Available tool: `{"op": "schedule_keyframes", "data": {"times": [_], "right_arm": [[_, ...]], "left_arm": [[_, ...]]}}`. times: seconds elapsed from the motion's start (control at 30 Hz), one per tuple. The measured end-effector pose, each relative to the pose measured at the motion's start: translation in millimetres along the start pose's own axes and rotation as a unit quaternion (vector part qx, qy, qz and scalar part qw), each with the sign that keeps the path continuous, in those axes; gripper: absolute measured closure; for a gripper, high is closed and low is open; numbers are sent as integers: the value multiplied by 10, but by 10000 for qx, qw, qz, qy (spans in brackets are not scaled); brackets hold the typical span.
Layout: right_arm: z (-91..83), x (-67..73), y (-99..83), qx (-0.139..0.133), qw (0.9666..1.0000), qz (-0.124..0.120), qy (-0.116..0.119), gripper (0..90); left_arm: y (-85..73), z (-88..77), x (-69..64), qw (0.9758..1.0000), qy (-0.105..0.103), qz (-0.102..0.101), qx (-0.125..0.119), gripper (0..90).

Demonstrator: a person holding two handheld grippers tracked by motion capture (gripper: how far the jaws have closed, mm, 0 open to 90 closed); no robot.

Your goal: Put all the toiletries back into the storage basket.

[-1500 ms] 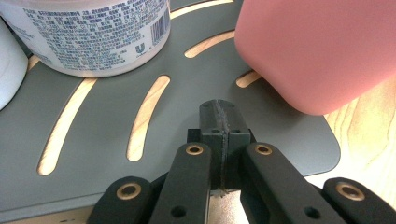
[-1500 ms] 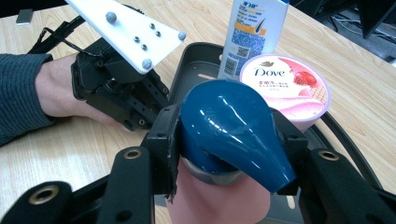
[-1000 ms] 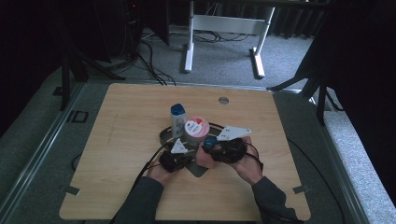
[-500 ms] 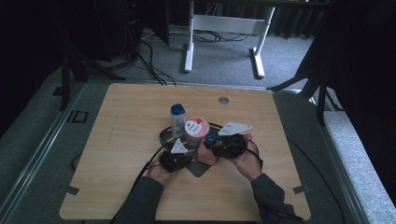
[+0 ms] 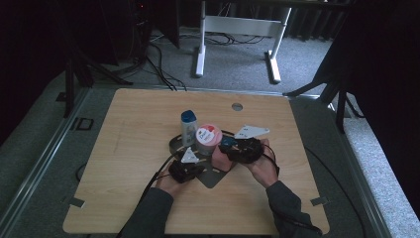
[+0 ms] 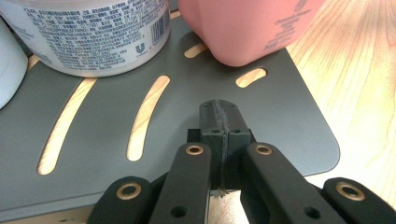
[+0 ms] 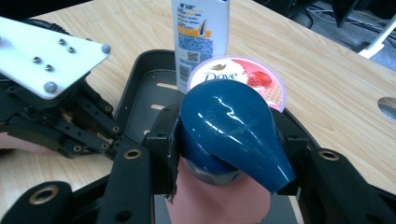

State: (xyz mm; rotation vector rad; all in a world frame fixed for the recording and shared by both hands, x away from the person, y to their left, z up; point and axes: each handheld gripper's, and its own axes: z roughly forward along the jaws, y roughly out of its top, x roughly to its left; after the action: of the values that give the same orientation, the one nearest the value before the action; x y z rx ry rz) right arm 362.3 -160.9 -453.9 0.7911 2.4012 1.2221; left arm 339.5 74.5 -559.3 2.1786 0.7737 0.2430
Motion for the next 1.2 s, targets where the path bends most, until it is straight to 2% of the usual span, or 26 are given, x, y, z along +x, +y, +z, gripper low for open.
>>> {"op": "schedule_keyframes", "data": {"times": [0.43, 0.87, 1.2], "right_arm": [[46, -87, 21, 64, 9995, 304, -44, 535], [41, -49, 26, 94, 9994, 301, -127, 536], [31, -76, 35, 123, 9973, 650, -325, 536]], "left_arm": [[0, -1, 1, 10000, -1, 2, 5, 900], [-1, -1, 1, 10000, 3, 3, -3, 900], [-3, 0, 0, 10000, 2, -6, -12, 900]]}}
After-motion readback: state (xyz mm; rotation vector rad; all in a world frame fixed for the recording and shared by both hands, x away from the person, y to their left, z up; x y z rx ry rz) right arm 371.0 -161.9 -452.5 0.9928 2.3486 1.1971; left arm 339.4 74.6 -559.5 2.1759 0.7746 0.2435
